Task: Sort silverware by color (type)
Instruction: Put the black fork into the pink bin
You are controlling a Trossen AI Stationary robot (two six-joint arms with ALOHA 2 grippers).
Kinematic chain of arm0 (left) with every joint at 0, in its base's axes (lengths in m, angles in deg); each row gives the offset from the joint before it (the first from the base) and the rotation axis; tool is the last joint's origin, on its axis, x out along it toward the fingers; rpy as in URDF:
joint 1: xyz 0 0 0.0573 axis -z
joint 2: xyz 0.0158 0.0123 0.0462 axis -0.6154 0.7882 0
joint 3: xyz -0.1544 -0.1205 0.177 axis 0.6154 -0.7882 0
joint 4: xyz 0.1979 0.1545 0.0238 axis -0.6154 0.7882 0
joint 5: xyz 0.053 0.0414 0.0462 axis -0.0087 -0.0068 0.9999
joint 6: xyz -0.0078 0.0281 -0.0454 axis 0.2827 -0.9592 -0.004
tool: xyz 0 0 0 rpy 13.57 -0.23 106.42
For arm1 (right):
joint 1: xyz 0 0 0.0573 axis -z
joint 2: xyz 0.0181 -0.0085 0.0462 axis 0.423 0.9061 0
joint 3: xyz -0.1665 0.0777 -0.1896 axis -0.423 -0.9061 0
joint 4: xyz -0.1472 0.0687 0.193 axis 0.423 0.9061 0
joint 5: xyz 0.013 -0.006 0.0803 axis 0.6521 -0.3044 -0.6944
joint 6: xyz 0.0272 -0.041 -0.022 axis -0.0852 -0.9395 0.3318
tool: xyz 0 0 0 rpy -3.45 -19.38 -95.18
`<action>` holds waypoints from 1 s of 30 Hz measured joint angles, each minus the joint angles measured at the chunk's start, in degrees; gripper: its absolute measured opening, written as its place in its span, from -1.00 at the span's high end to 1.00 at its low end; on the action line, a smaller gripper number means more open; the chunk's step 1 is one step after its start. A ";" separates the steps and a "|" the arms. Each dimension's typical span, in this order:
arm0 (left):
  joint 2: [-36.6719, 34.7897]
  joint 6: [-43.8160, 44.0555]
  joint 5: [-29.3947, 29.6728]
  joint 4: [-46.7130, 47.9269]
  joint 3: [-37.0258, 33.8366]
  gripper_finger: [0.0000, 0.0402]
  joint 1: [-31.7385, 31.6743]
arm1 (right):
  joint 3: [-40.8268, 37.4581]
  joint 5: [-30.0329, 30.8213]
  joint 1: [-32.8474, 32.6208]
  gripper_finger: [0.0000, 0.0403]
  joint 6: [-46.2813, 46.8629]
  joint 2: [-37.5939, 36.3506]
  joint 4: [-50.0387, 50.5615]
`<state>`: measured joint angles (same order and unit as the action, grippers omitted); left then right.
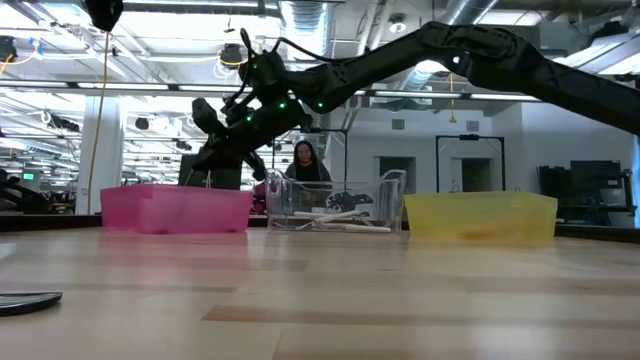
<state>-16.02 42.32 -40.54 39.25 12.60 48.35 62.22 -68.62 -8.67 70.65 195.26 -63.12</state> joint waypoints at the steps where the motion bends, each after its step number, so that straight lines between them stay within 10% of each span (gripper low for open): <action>1: 0.00 0.00 0.00 0.00 0.00 0.29 0.00 | 0.00 0.01 -0.02 0.76 0.00 0.00 0.07; 16: 0.00 0.00 -0.02 0.31 0.00 0.28 0.00 | -0.04 0.33 0.08 0.60 -0.26 0.00 0.35; 30: 0.00 -0.94 -1.55 0.54 0.00 0.28 0.00 | -0.10 -4.30 2.43 -0.28 0.46 -0.40 0.74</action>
<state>-16.02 41.38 -42.09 39.80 12.60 48.35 62.11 -72.92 -6.23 71.11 194.86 -62.38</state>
